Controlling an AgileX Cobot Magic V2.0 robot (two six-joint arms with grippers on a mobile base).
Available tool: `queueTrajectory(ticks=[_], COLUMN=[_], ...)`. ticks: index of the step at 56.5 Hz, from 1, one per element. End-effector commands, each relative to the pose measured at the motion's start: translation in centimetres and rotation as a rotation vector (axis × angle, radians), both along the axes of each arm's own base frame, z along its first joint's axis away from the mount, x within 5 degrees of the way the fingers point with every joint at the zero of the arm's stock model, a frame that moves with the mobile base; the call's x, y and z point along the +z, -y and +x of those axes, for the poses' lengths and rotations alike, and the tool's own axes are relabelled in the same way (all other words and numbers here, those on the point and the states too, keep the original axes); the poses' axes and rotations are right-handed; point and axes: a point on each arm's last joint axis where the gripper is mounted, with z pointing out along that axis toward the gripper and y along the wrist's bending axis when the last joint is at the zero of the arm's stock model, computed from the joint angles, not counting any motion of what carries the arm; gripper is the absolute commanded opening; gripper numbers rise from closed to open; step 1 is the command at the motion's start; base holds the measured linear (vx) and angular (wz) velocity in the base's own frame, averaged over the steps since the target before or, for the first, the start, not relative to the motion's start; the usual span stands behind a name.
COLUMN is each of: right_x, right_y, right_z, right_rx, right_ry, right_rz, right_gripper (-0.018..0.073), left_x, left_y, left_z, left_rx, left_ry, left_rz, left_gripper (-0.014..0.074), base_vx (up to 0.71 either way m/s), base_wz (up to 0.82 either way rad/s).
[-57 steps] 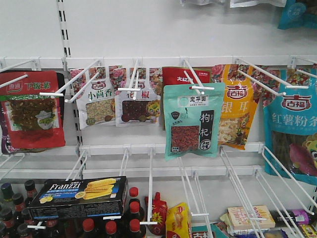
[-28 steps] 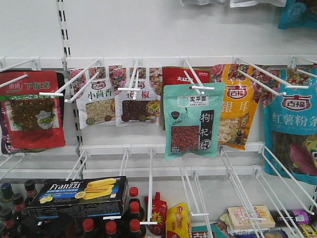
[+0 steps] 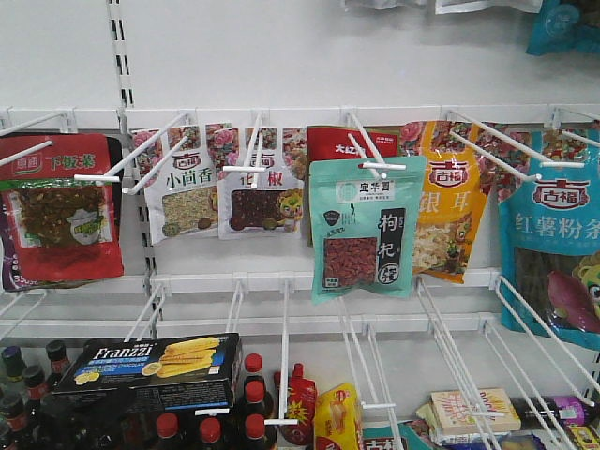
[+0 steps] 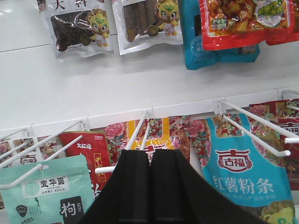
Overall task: Pick snacks and fruit into basket
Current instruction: 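Close the left gripper on the Franzzi box end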
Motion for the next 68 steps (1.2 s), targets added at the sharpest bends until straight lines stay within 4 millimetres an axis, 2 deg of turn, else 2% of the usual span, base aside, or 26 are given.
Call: queueTrajectory(ticks=[1, 24, 37, 68], right_x=[2.0, 2.0, 2.0, 2.1], right_y=[-0.1, -0.1, -0.1, -0.1], right_z=[-0.6, -0.6, -0.6, -0.6], right_rx=[0.009, 0.009, 0.01, 0.01], right_ry=[0.129, 0.129, 0.129, 0.13], right_rz=[-0.017, -0.016, -0.015, -0.015], right_gripper=[-0.0007, -0.0007, -0.0007, -0.0007], left_x=[3.5, 3.3, 4.2, 3.0], left_y=[0.3, -0.4, 0.1, -0.3], left_z=[0.5, 1.2, 2.7, 3.3], left_rx=[-0.013, 0.075, 0.065, 0.113], left_ry=[0.275, 0.252, 0.268, 0.132], left_rz=[-0.118, -0.084, -0.046, 0.006], left_gripper=[0.0642, 0.0627, 0.0622, 0.0608], base_vx=[0.0, 0.0, 0.0, 0.0], base_wz=[0.0, 0.0, 0.0, 0.0])
